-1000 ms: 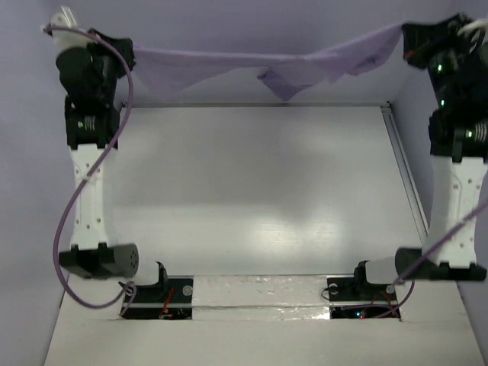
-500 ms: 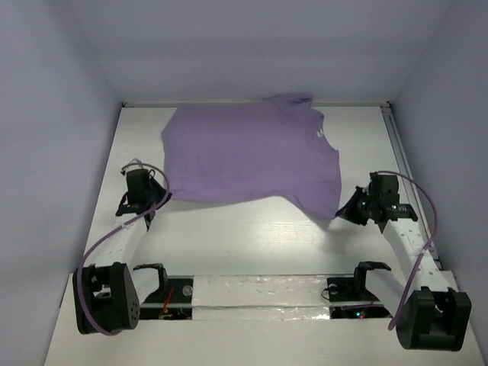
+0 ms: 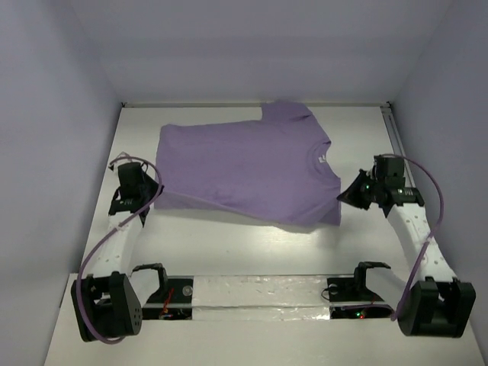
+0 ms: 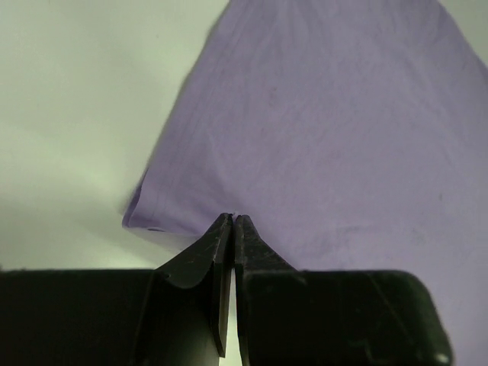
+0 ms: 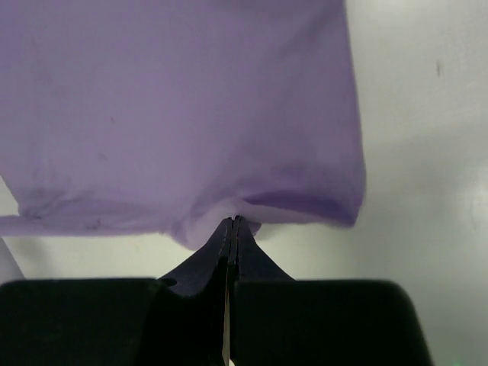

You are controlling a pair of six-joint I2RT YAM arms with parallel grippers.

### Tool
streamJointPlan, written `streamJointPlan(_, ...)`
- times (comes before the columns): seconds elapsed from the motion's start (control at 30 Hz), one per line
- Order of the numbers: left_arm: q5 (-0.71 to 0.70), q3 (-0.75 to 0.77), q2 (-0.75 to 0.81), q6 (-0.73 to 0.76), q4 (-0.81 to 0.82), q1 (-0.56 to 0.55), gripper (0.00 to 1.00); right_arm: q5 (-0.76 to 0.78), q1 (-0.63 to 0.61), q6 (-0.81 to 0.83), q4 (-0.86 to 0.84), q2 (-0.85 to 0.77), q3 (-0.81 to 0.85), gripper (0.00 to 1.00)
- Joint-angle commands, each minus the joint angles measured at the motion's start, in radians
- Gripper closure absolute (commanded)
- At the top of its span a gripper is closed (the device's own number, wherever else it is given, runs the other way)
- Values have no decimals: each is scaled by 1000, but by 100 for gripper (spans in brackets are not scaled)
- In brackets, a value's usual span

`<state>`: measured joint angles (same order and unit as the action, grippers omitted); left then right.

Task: Fold and stack the t-shirts
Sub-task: Grap the side of the flattened tshirt closest away from the robot with both arms, then fold the flattened tshirt in 1/3 of the way

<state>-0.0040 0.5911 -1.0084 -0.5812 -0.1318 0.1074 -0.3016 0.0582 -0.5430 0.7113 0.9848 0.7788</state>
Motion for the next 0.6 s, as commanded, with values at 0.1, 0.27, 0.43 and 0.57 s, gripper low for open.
streamJointPlan(0.1, -51, 108, -152, 20, 61, 9, 100, 45, -6, 15, -338, 293, 227, 100)
streamJointPlan(0.27, -57, 173, -311, 27, 116, 9, 100, 32, -20, 47, -403, 556, 451, 100)
streamJointPlan(0.43, -53, 248, -470, 27, 172, 9, 100, 50, -69, 64, -401, 808, 664, 100)
streamJointPlan(0.57, -59, 308, -551, 27, 184, 9, 100, 70, -92, 66, -386, 932, 799, 100)
